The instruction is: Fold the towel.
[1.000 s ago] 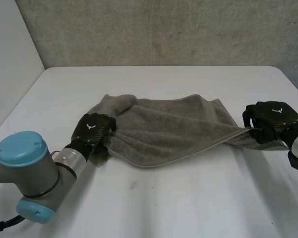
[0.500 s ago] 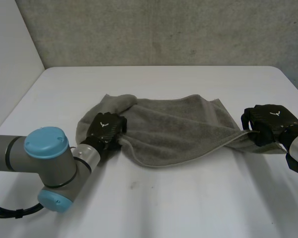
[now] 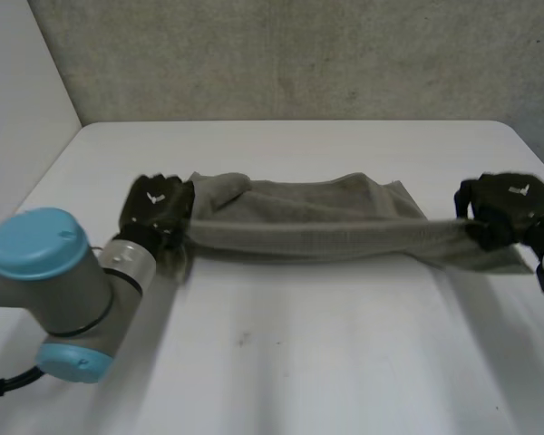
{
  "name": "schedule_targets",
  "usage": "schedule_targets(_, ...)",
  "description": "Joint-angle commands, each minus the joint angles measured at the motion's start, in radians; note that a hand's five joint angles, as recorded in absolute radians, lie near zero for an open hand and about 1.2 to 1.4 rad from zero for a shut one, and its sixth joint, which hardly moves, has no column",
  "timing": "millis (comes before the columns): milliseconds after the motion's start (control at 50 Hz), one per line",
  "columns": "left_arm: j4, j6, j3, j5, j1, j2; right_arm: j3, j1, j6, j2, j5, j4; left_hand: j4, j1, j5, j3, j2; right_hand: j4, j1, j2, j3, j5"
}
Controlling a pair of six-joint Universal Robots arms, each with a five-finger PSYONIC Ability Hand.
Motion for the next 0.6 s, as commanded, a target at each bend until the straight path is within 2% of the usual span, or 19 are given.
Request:
schedule_targets(20,-0.085,0.024,-0.069,0.001,-0.006,0.284,-0.11,-0.002,-0.004,-0.213,-0.014,0.113,0.182,0.234,0.218,0.183,0.185,0.062,0.073,0.059,0.067,0.056)
schedule_targets(40,-0.086,0.024,-0.069,0.001,-0.006,0.284,-0.111,-0.002,-0.004,-0.214,-0.014,0.113,0.182,0.234,0.218,0.183,0.185,0.062,0.073,0.059,0.067,0.056)
schedule_targets(80,-0.17,0.023,-0.052,0.004,-0.004,0.451,-0.233,-0.008,-0.007,-0.308,-0.019,0.208,0.182,0.234,0.218,0.183,0.185,0.062,0.073,0.059,0.067,0.056)
schedule_targets(100,-0.17,0.023,-0.052,0.004,-0.004,0.452,-0.234,-0.008,-0.007,-0.309,-0.019,0.209,0.182,0.234,0.218,0.183,0.185,0.062,0.073,0.059,0.067,0.056)
schedule_targets(140,-0.221,0.024,-0.034,0.007,-0.003,0.524,-0.376,-0.011,-0.008,-0.347,-0.019,0.299,0.182,0.234,0.218,0.183,0.185,0.062,0.073,0.059,0.067,0.056)
schedule_targets(180,-0.32,0.021,0.046,0.007,-0.004,0.617,-0.458,-0.011,-0.013,-0.347,-0.019,0.354,0.182,0.234,0.218,0.183,0.185,0.062,0.073,0.059,0.067,0.056)
schedule_targets(200,-0.32,0.021,0.046,0.007,-0.004,0.617,-0.459,-0.011,-0.013,-0.347,-0.019,0.354,0.182,0.234,0.218,0.183,0.185,0.062,0.073,0.059,0.067,0.056)
schedule_targets(240,-0.433,0.023,0.124,0.008,-0.003,0.642,-0.59,-0.019,-0.045,-0.332,-0.019,0.463,0.182,0.234,0.218,0.183,0.185,0.062,0.073,0.059,0.067,0.056)
schedule_targets(320,-0.546,0.024,0.182,0.008,0.0,0.634,-0.66,-0.028,-0.128,-0.268,-0.019,0.566,0.182,0.234,0.218,0.183,0.185,0.062,0.073,0.059,0.067,0.056)
schedule_targets(360,-0.593,0.023,0.201,0.01,0.004,0.611,-0.68,-0.022,-0.245,-0.171,-0.002,0.662,0.182,0.234,0.218,0.183,0.185,0.062,0.073,0.059,0.067,0.056)
schedule_targets(400,-0.661,0.026,0.225,0.01,0.022,0.495,-0.681,-0.013,-0.307,-0.124,0.005,0.704,0.182,0.234,0.218,0.183,0.185,0.062,0.073,0.059,0.067,0.056)
schedule_targets(420,-0.661,0.026,0.225,0.01,0.022,0.494,-0.682,-0.013,-0.307,-0.123,0.006,0.704,0.182,0.234,0.218,0.183,0.185,0.062,0.073,0.059,0.067,0.056)
schedule_targets(460,-0.705,0.027,0.26,0.01,0.051,0.374,-0.685,0.04,-0.413,-0.024,0.035,0.754,0.182,0.234,0.218,0.183,0.185,0.062,0.073,0.059,0.067,0.056)
schedule_targets(480,-0.705,0.027,0.261,0.01,0.051,0.373,-0.685,0.041,-0.413,-0.024,0.035,0.755,0.182,0.234,0.218,0.183,0.185,0.062,0.073,0.059,0.067,0.056)
schedule_targets(520,-0.718,0.029,0.285,0.01,0.057,0.315,-0.701,0.132,-0.445,0.082,0.114,0.762,0.182,0.234,0.218,0.183,0.185,0.062,0.073,0.059,0.067,0.056)
schedule_targets(540,-0.725,0.029,0.319,0.008,0.06,0.247,-0.701,0.133,-0.445,0.082,0.114,0.762,0.182,0.234,0.218,0.183,0.185,0.062,0.073,0.059,0.067,0.056)
schedule_targets(560,-0.728,0.035,0.365,0.008,0.06,0.179,-0.724,0.175,-0.45,0.125,0.168,0.759,0.182,0.234,0.218,0.183,0.185,0.062,0.073,0.059,0.067,0.056)
schedule_targets(580,-0.728,0.035,0.365,0.008,0.06,0.178,-0.724,0.176,-0.45,0.125,0.168,0.759,0.182,0.234,0.218,0.183,0.185,0.062,0.073,0.059,0.067,0.056)
schedule_targets(600,-0.73,0.044,0.42,0.008,0.06,0.119,-0.759,0.217,-0.45,0.169,0.215,0.747,0.182,0.234,0.218,0.183,0.185,0.062,0.073,0.059,0.067,0.056)
